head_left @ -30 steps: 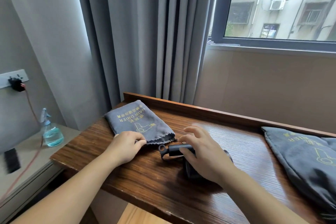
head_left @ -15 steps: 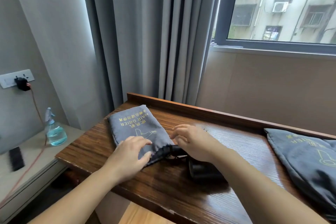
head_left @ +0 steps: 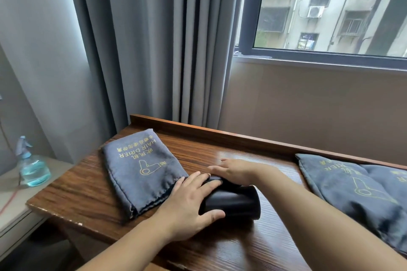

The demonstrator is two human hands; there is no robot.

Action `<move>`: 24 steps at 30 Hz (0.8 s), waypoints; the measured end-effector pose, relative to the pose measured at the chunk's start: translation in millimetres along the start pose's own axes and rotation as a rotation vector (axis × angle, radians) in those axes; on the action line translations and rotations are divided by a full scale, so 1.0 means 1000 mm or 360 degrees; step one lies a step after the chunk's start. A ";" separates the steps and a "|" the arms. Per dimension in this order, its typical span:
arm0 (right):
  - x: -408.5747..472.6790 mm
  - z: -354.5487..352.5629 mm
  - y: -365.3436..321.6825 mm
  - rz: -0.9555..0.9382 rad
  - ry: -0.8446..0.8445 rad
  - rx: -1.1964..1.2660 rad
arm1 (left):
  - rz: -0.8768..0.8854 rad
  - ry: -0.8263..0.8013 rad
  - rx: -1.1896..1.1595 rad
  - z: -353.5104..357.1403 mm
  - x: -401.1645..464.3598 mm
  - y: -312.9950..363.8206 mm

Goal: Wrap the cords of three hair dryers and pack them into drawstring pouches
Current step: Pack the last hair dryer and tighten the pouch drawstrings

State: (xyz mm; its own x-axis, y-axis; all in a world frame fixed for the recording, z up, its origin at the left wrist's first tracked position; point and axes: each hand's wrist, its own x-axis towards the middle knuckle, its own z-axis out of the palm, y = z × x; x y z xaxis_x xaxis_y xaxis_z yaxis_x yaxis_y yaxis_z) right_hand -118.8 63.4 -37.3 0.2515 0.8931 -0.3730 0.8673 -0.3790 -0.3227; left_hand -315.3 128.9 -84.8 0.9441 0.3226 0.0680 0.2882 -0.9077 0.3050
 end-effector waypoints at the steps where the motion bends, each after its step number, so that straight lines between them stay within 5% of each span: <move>1: -0.003 0.001 0.007 0.0032 0.0045 0.0034 | 0.0011 0.0003 -0.0013 0.001 0.002 -0.001; 14: -0.112 0.035 0.098 0.0069 0.0325 0.0340 | 0.0348 -0.0042 -0.0071 0.022 0.050 0.054; 18: -0.151 0.048 0.119 0.0229 0.0375 0.0865 | 0.0508 -0.0162 -0.0139 0.027 0.057 0.077; 24: -0.180 0.053 0.125 0.0442 0.0769 0.0914 | 0.0550 -0.0291 -0.0172 0.033 0.059 0.100</move>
State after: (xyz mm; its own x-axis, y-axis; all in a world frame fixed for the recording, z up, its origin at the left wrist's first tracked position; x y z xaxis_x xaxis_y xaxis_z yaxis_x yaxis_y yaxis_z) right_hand -79.0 -158.0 -56.7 0.6981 0.7041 -0.1297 0.4220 -0.5509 -0.7200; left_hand -225.7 48.6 -82.1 0.9982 -0.0583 0.0166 -0.0602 -0.9176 0.3928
